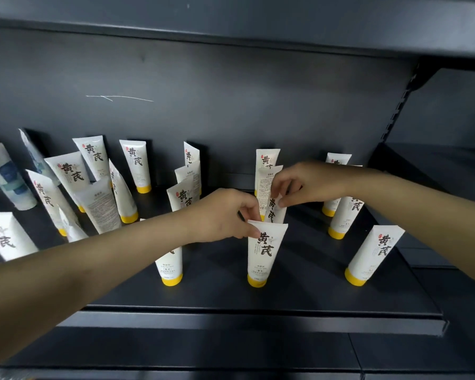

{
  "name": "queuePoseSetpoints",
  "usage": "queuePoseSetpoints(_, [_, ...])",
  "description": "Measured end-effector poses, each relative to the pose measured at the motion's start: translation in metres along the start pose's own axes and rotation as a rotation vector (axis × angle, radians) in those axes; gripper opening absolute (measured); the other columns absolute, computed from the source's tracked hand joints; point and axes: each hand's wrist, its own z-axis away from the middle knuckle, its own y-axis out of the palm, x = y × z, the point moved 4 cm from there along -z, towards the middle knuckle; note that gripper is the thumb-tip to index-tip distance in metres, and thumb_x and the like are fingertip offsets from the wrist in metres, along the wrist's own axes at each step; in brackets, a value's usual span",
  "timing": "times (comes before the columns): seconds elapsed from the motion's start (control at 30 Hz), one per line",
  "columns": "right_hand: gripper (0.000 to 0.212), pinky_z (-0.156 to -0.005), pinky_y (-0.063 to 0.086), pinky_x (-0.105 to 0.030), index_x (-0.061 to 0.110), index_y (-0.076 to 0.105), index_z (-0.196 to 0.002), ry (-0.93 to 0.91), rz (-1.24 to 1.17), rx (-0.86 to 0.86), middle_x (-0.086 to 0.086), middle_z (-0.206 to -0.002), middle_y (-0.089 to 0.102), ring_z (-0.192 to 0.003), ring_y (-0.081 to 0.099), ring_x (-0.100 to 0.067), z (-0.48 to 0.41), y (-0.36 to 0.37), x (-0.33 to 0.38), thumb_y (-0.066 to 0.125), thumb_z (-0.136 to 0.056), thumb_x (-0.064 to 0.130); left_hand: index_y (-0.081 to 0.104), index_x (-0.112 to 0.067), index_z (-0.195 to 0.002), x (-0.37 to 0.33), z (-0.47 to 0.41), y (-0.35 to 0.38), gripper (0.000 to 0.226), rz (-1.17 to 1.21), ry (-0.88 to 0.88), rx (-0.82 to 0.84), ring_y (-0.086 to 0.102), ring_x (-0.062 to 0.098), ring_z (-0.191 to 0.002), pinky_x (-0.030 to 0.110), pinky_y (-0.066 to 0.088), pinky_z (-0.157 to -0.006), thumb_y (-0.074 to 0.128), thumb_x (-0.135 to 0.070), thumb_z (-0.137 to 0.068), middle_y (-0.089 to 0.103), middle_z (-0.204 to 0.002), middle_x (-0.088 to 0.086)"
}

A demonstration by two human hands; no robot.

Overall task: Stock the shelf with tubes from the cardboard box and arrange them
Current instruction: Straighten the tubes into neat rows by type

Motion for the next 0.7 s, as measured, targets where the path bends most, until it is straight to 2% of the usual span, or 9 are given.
queuePoseSetpoints(0.1, [0.023,-0.082,0.054,-0.038,0.025,0.057,-0.102,0.002,-0.015,-0.029,0.004,-0.103,0.067,-0.091,0.066,-0.016,-0.002,0.000,-0.002,0.068,-0.083,0.017,0.066,-0.020,-0.082,-0.001,0.002,0.002,0.009,0.021,-0.001,-0.030,0.068,0.010,-0.071,0.013,0.051,-0.064,0.074,-0.022,-0.080,0.071,-0.082,-0.006])
queuePoseSetpoints(0.2, [0.032,-0.080,0.053,-0.033,0.024,0.052,-0.107,0.005,-0.066,-0.070,0.004,-0.105,0.067,-0.091,0.066,-0.015,-0.001,0.001,-0.004,0.067,-0.083,0.011,0.064,-0.024,-0.078,-0.003,0.004,0.003,0.012,0.027,-0.006,-0.051,0.067,0.010,-0.070,0.013,0.051,-0.062,0.075,-0.021,-0.079,0.069,-0.078,-0.008])
queuePoseSetpoints(0.3, [0.034,-0.081,0.052,-0.029,0.023,0.057,-0.111,0.023,-0.090,-0.085,0.002,-0.107,0.068,-0.091,0.065,-0.012,-0.002,0.003,-0.008,0.065,-0.084,0.005,0.064,-0.023,-0.079,-0.004,0.005,0.004,0.012,0.035,-0.015,-0.073,0.068,0.010,-0.071,0.015,0.053,-0.065,0.076,-0.020,-0.078,0.069,-0.079,-0.007])
queuePoseSetpoints(0.43, [0.030,-0.087,0.054,-0.034,0.016,0.064,-0.110,0.004,-0.091,-0.124,0.002,-0.108,0.069,-0.094,0.065,-0.009,-0.004,0.005,-0.009,0.061,-0.085,0.000,0.062,-0.028,-0.076,-0.007,0.006,0.005,0.016,0.023,-0.015,-0.097,0.067,0.009,-0.072,0.010,0.050,-0.062,0.076,-0.021,-0.078,0.069,-0.080,-0.009])
queuePoseSetpoints(0.53, [0.024,-0.085,0.054,-0.028,0.014,0.068,-0.106,0.014,-0.030,-0.161,0.003,-0.105,0.069,-0.087,0.063,-0.005,-0.002,0.003,-0.009,0.064,-0.085,0.005,0.065,-0.022,-0.078,-0.008,0.005,0.007,0.011,0.034,-0.022,-0.116,0.068,0.009,-0.072,0.010,0.050,-0.062,0.076,-0.019,-0.077,0.071,-0.082,-0.006])
queuePoseSetpoints(0.7, [0.015,-0.081,0.055,-0.032,0.013,0.073,-0.095,0.027,-0.010,-0.224,0.000,-0.090,0.073,-0.078,0.069,-0.013,0.000,-0.001,-0.012,0.069,-0.082,0.008,0.067,-0.008,-0.082,-0.008,0.002,0.010,0.013,0.074,-0.038,-0.142,0.068,0.015,-0.072,0.010,0.050,-0.060,0.077,-0.015,-0.076,0.070,-0.078,-0.002])
